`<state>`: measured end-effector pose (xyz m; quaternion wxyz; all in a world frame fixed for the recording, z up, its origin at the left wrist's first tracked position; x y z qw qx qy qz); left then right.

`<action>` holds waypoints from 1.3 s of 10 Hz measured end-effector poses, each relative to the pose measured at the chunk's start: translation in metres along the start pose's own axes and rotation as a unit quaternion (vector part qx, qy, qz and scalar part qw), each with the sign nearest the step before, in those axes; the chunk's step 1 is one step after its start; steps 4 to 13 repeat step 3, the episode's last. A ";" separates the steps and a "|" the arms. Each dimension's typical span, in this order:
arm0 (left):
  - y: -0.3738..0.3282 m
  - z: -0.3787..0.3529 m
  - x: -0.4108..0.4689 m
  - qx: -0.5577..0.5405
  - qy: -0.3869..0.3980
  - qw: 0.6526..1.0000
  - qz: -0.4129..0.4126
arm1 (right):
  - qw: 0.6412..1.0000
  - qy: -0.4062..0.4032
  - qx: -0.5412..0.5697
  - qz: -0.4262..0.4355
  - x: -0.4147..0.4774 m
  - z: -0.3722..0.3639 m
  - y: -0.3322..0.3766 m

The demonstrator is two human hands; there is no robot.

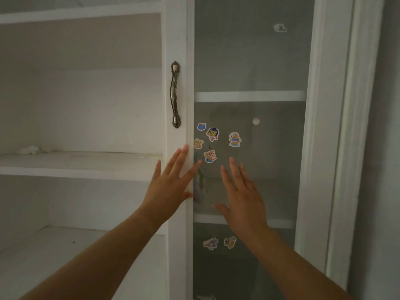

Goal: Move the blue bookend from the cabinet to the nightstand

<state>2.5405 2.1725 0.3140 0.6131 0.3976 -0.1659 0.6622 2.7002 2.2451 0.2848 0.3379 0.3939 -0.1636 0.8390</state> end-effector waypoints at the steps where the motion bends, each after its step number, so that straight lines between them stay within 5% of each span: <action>1: 0.003 0.008 -0.003 -0.002 0.036 0.999 0.005 | 0.998 0.027 0.043 -0.023 0.000 0.024 0.004; 3: 0.008 0.061 -0.018 -0.021 -0.005 1.000 -0.013 | 0.999 0.009 0.034 -0.038 -0.007 0.080 0.023; 13: 0.008 0.061 -0.018 -0.021 -0.005 1.000 -0.013 | 0.999 0.009 0.034 -0.038 -0.007 0.080 0.023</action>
Point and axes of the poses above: each hand's wrist, its own x-axis towards the middle knuckle, its own z-axis out of the back of the hand, y = z × x, the point moved 2 cm from there along x, towards the middle knuckle, and after that the axes turned 2 degrees about -x, right-handed, at the moved point
